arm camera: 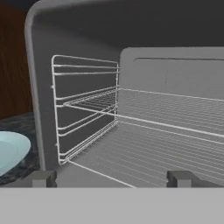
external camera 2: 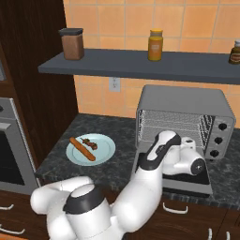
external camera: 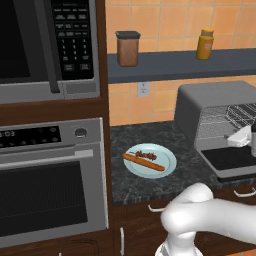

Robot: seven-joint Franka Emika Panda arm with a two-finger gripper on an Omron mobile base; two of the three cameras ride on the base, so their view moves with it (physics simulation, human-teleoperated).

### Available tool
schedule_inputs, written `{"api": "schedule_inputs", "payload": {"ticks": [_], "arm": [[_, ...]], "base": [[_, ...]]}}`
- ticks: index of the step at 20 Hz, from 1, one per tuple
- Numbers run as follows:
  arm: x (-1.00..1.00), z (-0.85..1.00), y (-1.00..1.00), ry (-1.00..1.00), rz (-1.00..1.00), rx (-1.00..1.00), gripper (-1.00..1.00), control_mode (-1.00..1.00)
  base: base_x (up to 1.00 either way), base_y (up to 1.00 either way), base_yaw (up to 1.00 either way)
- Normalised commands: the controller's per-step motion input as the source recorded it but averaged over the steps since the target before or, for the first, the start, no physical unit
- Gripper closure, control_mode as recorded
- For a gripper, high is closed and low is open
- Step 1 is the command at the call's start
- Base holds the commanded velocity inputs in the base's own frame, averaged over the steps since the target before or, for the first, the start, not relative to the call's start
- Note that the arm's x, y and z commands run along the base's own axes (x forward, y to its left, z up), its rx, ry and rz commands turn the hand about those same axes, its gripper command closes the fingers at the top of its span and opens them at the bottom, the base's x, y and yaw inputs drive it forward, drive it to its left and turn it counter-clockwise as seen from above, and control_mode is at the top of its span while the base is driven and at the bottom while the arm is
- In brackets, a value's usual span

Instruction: Pick up the kebab skewer and baguette bread, and place them inside the toaster oven. Close the toaster oven door and start by setting the timer.

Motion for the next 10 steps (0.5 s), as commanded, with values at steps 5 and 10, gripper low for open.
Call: {"api": "schedule_inputs", "payload": {"ticks": [5,10], "arm": [[0.31,-0.34,-0.03,0.0,0.0,0.02,-1.0,-1.0],[0.47,-0.09,0.0,0.0,0.0,0.04,-1.0,-1.0]], "base": [[0.0,0.0,0.0],[0.0,0.0,0.0]]}}
